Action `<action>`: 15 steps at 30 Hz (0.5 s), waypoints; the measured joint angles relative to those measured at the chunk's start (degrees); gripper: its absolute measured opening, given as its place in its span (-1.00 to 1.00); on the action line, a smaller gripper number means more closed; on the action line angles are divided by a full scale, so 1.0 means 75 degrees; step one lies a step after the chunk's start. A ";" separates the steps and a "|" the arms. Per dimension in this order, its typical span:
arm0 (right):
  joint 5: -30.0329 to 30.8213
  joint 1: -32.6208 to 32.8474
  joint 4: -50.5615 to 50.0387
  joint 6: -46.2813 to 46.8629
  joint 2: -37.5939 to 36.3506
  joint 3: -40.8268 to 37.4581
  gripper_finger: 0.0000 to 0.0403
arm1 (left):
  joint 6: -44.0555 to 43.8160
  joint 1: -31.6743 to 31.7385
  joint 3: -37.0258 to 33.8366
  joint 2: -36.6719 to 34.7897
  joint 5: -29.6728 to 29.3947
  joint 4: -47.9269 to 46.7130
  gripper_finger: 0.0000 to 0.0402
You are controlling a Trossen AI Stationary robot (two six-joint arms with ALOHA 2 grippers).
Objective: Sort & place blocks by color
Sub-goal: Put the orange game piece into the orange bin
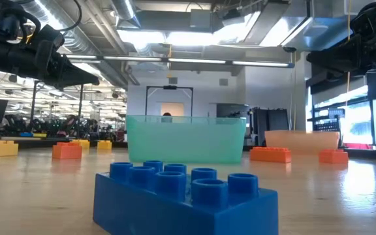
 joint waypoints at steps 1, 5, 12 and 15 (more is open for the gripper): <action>-0.0001 0.0000 0.0000 0.0065 0.0000 0.0000 -0.94 | -0.0001 0.0000 -0.0001 0.0000 0.0000 -0.0002 -1.00; 0.0009 0.0000 0.0000 0.0180 0.0003 0.0000 -0.94 | 0.0002 0.0000 0.0000 -0.0003 0.0000 -0.0003 -1.00; 0.1095 0.0003 -0.0060 0.0135 0.0032 0.0099 -0.98 | -0.0001 0.0001 0.0000 -0.0003 -0.0001 0.0000 -1.00; 0.1685 0.0003 -0.0268 0.0399 0.0178 0.0402 -0.98 | -0.0001 0.0000 -0.0003 -0.0003 -0.0003 -0.0003 -1.00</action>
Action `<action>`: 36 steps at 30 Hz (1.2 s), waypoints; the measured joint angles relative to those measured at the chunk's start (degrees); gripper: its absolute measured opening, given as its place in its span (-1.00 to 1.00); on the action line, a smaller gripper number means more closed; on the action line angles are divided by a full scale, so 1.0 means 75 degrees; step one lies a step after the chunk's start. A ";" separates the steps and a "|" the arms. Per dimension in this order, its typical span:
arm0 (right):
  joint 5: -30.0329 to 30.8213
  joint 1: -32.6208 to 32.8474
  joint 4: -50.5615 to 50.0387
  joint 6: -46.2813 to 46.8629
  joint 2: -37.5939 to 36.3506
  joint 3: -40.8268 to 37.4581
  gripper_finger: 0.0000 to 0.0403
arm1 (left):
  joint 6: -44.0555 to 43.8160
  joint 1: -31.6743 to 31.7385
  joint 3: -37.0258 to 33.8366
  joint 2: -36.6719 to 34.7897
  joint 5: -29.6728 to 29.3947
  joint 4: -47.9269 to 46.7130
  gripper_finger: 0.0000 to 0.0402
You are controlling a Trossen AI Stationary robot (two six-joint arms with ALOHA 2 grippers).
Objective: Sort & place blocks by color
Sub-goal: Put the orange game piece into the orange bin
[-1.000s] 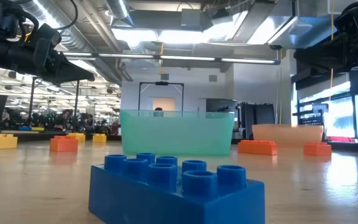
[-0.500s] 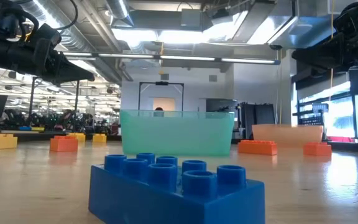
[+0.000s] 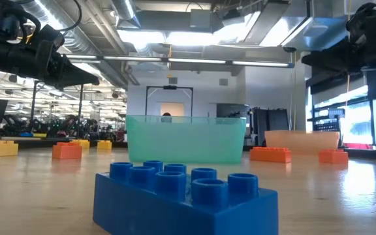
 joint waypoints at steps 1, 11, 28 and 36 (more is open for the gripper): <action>0.0135 -0.0002 -0.0105 0.0062 0.0106 0.0129 -0.99 | 0.0000 0.0001 0.0003 0.0000 0.0003 0.0000 -1.00; 0.0296 -0.0003 -0.2344 0.0832 0.2634 0.2490 -0.99 | 0.0000 0.0000 0.0003 0.0000 0.0003 0.0003 -1.00; -0.0886 -0.0004 -0.8641 0.3790 0.6836 0.7284 -0.72 | -0.0002 0.0001 0.0003 0.0000 0.0050 0.0015 -1.00; -0.0843 -0.0012 -0.8956 0.3195 0.7799 0.7641 -0.19 | 0.0000 0.0002 0.0003 0.0000 0.0070 0.0015 -1.00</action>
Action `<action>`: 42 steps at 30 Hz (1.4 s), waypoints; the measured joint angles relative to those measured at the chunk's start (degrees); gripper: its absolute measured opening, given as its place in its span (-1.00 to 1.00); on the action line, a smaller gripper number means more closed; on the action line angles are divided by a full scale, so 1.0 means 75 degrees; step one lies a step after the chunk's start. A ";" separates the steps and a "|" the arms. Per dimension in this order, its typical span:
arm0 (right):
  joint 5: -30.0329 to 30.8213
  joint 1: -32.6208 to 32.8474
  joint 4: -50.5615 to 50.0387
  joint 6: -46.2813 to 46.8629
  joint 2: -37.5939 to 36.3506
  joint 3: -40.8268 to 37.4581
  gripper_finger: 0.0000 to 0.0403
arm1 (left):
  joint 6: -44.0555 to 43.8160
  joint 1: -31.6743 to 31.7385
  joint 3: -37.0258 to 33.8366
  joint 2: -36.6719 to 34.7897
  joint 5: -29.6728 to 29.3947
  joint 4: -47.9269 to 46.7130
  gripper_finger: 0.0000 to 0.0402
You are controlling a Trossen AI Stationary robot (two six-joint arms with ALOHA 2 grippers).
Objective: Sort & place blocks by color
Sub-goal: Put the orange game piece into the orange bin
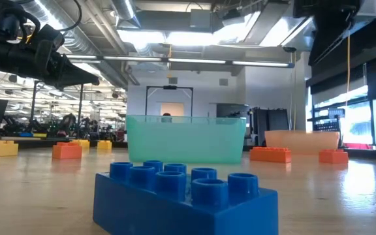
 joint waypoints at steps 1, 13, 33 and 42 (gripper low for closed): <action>0.0009 0.0000 -0.0003 -0.0252 0.0104 0.0000 -0.13 | 0.0000 0.0000 0.0000 0.0000 0.0020 0.0000 -1.00; -0.1916 0.0000 -0.0080 -0.3252 0.0789 0.0000 0.07 | 0.0508 -0.0002 0.0768 0.0004 0.0439 -0.1575 -1.00; -0.2186 0.0000 0.1359 -0.4009 0.1597 -0.1899 0.06 | 0.0592 -0.0001 0.1690 0.0513 0.0201 -0.2999 -1.00; -0.1794 -0.0094 0.1961 -0.4180 0.1734 -0.2296 0.06 | 0.0554 -0.0001 0.1693 0.0513 0.0210 -0.2993 -1.00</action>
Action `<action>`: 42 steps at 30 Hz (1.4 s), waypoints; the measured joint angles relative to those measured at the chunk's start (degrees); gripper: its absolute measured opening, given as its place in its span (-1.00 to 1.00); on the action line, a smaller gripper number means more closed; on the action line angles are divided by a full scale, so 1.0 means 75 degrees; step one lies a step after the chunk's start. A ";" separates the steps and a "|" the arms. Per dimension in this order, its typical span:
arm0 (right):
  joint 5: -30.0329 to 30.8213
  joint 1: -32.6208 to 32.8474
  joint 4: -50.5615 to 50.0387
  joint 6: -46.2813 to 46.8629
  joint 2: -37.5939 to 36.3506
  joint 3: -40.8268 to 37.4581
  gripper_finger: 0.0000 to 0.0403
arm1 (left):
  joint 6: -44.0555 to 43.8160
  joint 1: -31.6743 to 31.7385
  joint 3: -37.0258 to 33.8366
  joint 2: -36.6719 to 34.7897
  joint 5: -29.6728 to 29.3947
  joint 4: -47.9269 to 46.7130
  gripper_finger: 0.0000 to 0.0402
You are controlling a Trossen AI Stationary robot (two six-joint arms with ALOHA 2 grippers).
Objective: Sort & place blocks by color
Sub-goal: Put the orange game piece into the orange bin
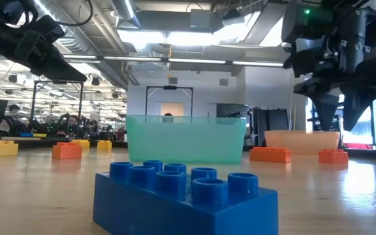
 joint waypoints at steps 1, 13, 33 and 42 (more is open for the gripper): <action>0.0011 -0.0044 0.0003 0.0014 0.0044 0.0003 0.06 | 0.0000 0.0003 0.0003 0.0000 0.0000 0.0003 -1.00; -0.0043 -0.0463 -0.0008 -0.0019 0.1015 0.0004 0.06 | -0.0006 0.0000 0.0006 0.0000 0.0006 0.0017 -1.00; 0.0090 -0.0471 0.0846 -0.0081 0.1267 0.0012 0.06 | -0.0006 0.0000 0.0008 0.0000 0.0000 0.0003 -1.00; 0.0095 -0.0471 0.1048 -0.0083 0.1267 0.0012 0.06 | -0.0006 0.0003 0.0008 0.0000 0.0000 0.0003 -1.00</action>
